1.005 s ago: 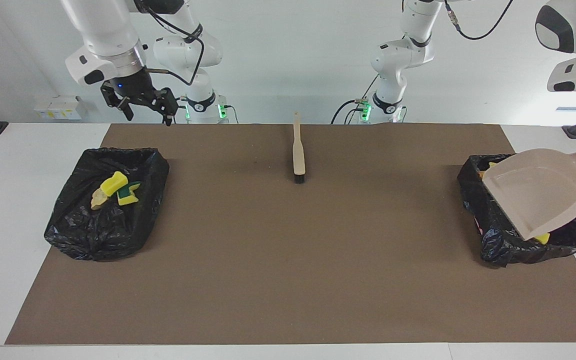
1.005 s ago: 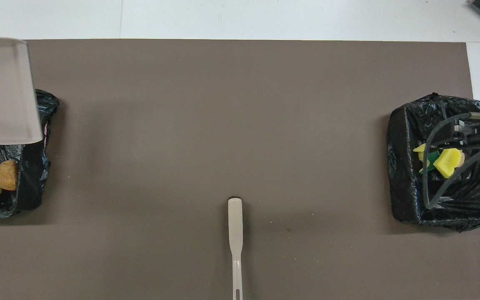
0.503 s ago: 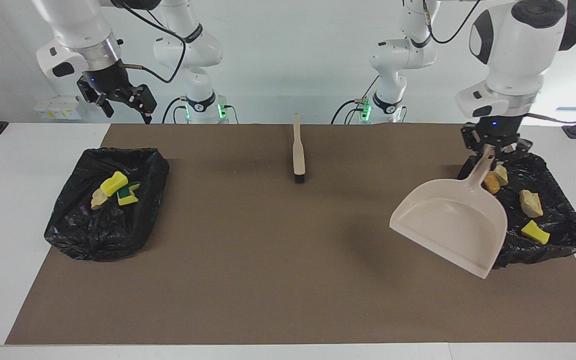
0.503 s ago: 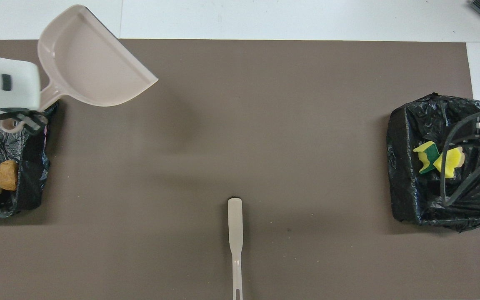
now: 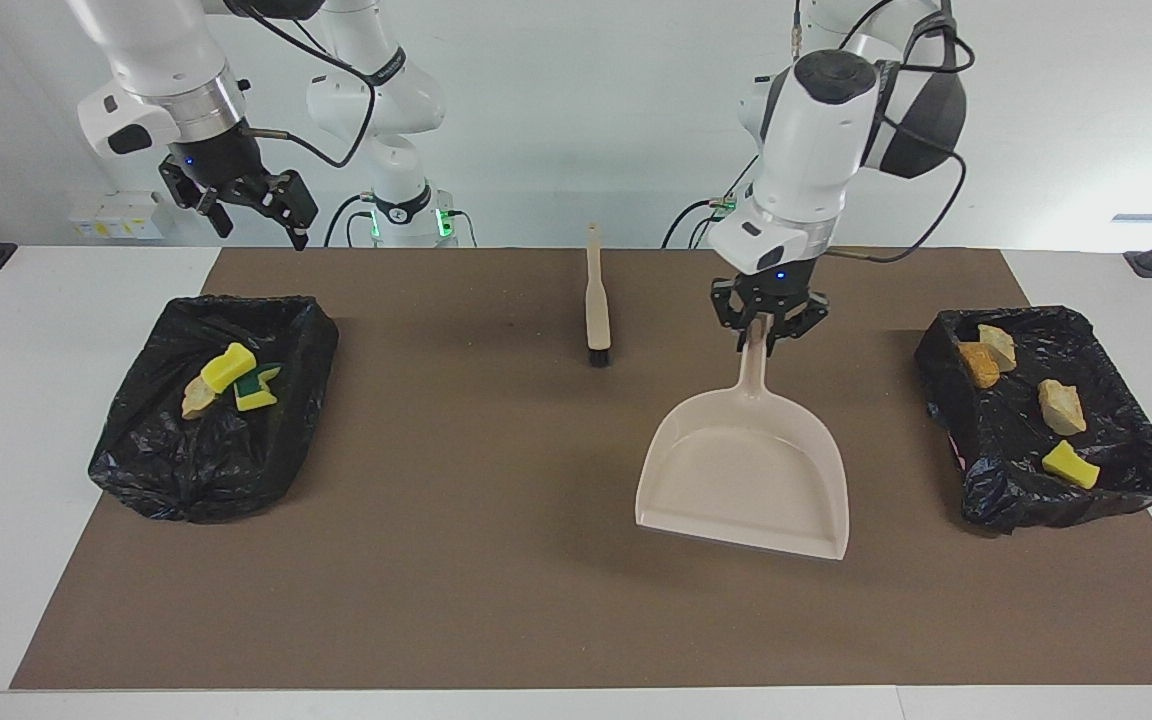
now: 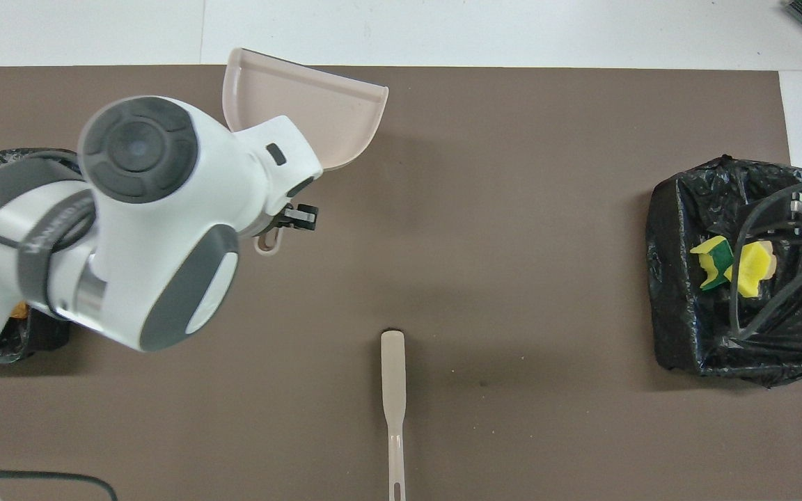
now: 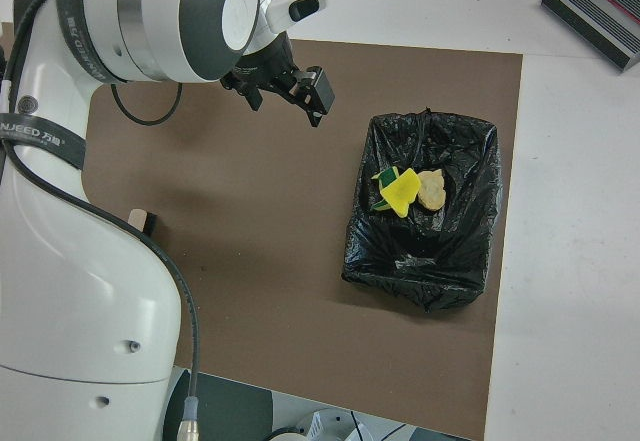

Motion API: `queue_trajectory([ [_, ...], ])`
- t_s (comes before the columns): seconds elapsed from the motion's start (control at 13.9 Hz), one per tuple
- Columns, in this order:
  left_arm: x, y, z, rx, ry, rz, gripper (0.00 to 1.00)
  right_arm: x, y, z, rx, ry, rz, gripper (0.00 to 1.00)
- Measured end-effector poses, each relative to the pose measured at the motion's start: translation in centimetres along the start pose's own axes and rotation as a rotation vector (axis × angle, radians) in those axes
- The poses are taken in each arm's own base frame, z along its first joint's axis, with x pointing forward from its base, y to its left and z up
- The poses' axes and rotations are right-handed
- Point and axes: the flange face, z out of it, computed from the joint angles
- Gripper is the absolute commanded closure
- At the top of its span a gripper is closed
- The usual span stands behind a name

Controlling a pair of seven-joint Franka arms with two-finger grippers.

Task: Sweep and dump trash in bin
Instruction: 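Carry the empty dustpan back to the table center with the left gripper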

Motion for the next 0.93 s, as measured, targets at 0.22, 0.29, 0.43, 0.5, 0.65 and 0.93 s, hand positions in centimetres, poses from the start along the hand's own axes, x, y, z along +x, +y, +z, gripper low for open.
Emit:
queue_trajectory([
  [0.22, 0.8, 6.7, 7.1, -0.054, 0.018, -0.112, 1.0, 0.2, 0.0, 0.5, 0.025, 0.044, -0.004, 0.0],
  [0.29, 0.6, 8.3, 8.8, -0.063, 0.014, -0.111, 1.0, 0.3, 0.0, 0.6, 0.028, 0.06, -0.017, 0.0],
  [0.43, 0.2, 10.7, 10.9, -0.085, 0.011, -0.103, 1.0, 0.4, 0.2, 1.0, 0.029, 0.068, -0.037, 0.0],
  [0.5, 0.0, 11.4, 11.5, -0.1, 0.004, -0.105, 1.0, 0.5, 0.2, 1.2, 0.029, 0.07, -0.041, 0.0],
  [0.65, -0.4, 12.9, 13.2, -0.124, -0.001, -0.099, 1.0, 0.6, 0.2, 1.3, 0.029, 0.07, -0.046, 0.0],
  [0.93, -0.9, 14.2, 15.3, -0.131, -0.016, -0.095, 1.0, 0.6, 0.4, 1.4, 0.025, 0.069, -0.118, 0.0],
])
